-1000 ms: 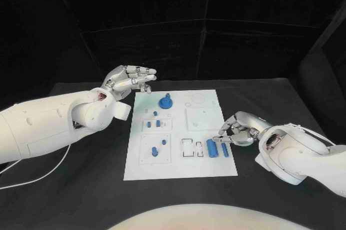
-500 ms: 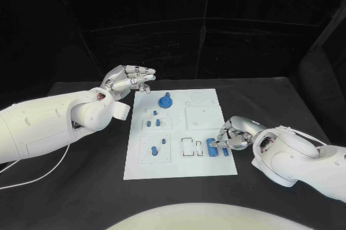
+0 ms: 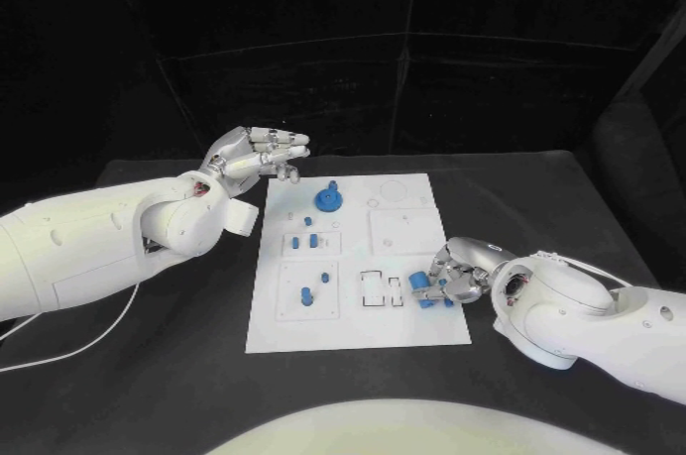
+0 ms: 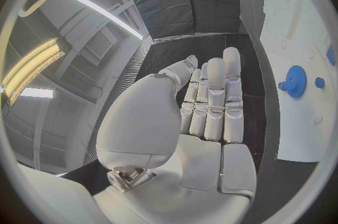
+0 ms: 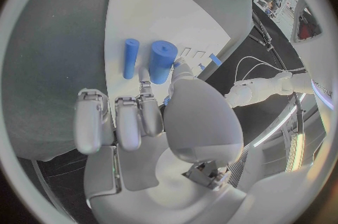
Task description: Assemble the parts on the task board
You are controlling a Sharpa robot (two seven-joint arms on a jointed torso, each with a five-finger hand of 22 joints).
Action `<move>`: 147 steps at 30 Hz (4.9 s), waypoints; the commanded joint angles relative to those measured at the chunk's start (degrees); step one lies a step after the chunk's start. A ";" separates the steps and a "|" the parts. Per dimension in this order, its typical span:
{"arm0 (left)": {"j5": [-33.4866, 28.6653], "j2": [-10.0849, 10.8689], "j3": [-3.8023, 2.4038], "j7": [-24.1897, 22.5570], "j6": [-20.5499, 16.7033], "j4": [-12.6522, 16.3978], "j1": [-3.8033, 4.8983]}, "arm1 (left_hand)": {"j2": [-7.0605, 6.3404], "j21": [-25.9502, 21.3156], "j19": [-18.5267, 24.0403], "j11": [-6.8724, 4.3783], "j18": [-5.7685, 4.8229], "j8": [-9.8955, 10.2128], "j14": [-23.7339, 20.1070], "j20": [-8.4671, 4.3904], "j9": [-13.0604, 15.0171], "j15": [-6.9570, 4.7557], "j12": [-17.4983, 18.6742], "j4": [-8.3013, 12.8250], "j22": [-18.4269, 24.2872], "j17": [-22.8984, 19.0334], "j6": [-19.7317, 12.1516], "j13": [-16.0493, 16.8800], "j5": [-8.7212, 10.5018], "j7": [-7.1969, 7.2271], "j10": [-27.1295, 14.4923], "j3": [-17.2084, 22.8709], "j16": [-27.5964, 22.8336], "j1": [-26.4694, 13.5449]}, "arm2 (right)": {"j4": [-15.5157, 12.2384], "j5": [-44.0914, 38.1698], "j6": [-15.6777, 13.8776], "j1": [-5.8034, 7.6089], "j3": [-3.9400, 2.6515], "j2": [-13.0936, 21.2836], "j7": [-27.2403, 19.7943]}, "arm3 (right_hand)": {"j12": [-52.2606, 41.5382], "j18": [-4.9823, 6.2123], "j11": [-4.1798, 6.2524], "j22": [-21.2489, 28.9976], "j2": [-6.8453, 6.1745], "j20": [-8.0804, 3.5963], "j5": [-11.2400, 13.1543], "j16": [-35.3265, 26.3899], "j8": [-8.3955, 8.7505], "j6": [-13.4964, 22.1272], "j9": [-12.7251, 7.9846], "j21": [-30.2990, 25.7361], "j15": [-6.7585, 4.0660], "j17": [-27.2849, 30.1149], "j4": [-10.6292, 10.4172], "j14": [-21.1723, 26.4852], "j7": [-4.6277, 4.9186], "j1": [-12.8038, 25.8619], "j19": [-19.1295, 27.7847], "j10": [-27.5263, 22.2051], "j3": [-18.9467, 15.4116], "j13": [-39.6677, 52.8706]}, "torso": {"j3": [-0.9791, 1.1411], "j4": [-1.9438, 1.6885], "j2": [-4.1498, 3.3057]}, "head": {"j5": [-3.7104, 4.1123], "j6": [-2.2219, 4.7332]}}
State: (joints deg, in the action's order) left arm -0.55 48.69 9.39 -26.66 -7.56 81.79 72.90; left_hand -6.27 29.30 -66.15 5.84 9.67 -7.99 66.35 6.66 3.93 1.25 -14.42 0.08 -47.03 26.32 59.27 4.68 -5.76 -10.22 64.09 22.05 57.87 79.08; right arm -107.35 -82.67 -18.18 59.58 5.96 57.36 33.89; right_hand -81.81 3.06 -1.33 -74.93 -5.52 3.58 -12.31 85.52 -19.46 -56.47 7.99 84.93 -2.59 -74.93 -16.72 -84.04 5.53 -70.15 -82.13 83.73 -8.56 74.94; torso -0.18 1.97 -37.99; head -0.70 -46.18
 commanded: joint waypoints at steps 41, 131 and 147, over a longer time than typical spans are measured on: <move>-0.12 -0.26 0.02 0.43 1.52 0.06 0.09 | -0.03 -0.27 -0.07 0.15 0.73 -0.38 -0.38 0.23 -0.05 0.00 -0.33 0.24 0.09 -0.15 -0.55 0.01 -0.32 -0.04 -0.60 -0.02 0.21 -0.05 | -4.58 -2.72 -8.13 -1.10 -0.14 -0.16 -2.98 | 1.17 -0.55 1.30 -3.31 5.66 -0.71 -8.84 0.43 -4.74 -1.19 1.93 0.79 -1.06 -5.02 0.88 -4.09 -1.02 -5.85 -0.99 1.51 -1.90 5.41 | -0.10 -0.07 -0.03 | -0.35 0.62; -0.12 -0.21 0.12 0.79 1.94 0.20 0.10 | -0.01 -0.33 0.03 0.21 0.72 -0.41 -0.54 0.27 -0.06 0.05 -0.43 0.29 0.12 -0.27 -0.72 -0.02 -0.34 -0.10 -0.82 -0.01 0.22 -0.06 | -3.63 -2.75 -9.32 -0.75 -0.37 5.88 -0.85 | 5.35 -0.32 0.48 -2.46 6.55 -0.17 -3.55 -0.81 -2.74 2.69 5.85 -0.25 -0.42 -3.82 3.42 -3.86 -0.03 -5.36 -0.36 1.09 -3.82 5.03 | -0.06 0.31 0.12 | 2.05 0.82; -0.12 0.00 0.14 0.76 1.98 0.20 0.10 | -0.01 -0.33 0.03 0.21 0.72 -0.41 -0.54 0.27 -0.06 0.05 -0.43 0.29 0.12 -0.27 -0.72 -0.02 -0.34 -0.10 -0.82 -0.01 0.22 -0.06 | -1.64 -4.88 -2.94 -0.97 -0.21 5.32 0.42 | 5.25 -0.36 0.55 -2.74 5.86 -0.12 -3.52 -0.68 -2.18 1.81 5.78 -0.16 -0.44 -4.12 2.80 -3.92 -0.14 -4.86 -0.48 1.14 -5.07 5.21 | -0.10 0.20 0.18 | 2.46 0.55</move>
State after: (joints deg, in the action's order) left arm -0.55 48.68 9.57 -25.65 -6.22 81.90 72.91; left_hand -6.27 29.30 -66.15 6.04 9.68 -8.23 66.35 6.67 3.93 1.25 -14.65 0.08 -46.97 26.12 58.84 4.68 -5.76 -10.22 63.47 22.05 57.87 79.08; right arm -108.95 -86.61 -24.53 58.59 5.72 62.74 34.09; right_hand -76.53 3.10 -0.43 -74.93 0.98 3.19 -15.90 84.99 -21.77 -54.24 13.85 84.92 -3.47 -74.91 -14.02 -83.94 5.33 -75.16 -82.53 84.02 -13.29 75.09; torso -0.30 2.20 -37.82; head 1.82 -45.61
